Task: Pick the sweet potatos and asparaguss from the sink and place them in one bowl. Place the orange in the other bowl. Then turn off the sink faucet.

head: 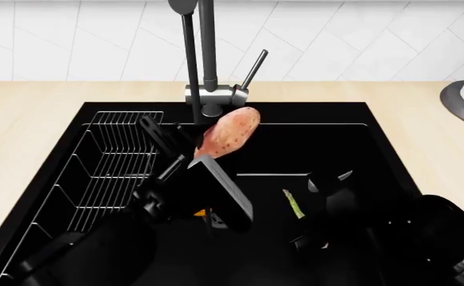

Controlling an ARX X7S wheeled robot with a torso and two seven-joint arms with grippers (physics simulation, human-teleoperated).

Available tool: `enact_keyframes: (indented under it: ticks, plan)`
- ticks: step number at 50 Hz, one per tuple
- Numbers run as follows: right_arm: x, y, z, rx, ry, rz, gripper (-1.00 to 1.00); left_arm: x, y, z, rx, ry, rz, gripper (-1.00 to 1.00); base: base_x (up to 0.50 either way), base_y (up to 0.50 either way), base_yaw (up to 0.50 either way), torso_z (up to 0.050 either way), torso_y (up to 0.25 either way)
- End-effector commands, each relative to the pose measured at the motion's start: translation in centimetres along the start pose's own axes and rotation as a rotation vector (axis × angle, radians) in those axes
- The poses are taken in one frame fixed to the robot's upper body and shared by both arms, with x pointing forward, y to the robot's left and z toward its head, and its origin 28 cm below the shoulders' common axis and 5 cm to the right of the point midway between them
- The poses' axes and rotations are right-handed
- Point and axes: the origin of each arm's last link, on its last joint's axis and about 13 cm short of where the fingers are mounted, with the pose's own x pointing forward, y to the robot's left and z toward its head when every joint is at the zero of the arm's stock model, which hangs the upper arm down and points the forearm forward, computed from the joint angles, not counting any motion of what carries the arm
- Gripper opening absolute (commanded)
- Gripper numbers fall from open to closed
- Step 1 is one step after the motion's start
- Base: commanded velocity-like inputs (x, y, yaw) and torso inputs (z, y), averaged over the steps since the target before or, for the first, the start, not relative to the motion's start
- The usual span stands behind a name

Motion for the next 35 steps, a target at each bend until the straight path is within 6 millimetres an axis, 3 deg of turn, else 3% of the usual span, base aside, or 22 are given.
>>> enact_keyframes:
  ticks: [1, 10, 23, 35]
  plan:
    - [-3.7, 0.8, 1.7, -0.087, -0.080, -0.006, -1.00, 0.3, 0.8, 0.3, -0.077, 0.037, 0.046, -1.00, 0.00, 0.00, 0.00, 0.000, 0.000]
    - [-6.5, 1.6, 2.6, -0.119, -0.171, -0.003, -1.00, 0.3, 1.3, 0.4, -0.148, 0.041, 0.059, -1.00, 0.00, 0.00, 0.00, 0.000, 0.012]
    - [-10.8, 2.0, 3.2, -0.077, -0.403, -0.065, -1.00, 0.0, 1.8, 0.4, -0.200, 0.058, 0.056, -1.00, 0.00, 0.00, 0.00, 0.000, 0.250]
    - [-12.7, 2.3, 1.9, 0.006, -0.668, -0.162, -1.00, -1.5, 1.6, 0.0, -0.187, 0.083, 0.063, -1.00, 0.00, 0.00, 0.00, 0.002, 0.250]
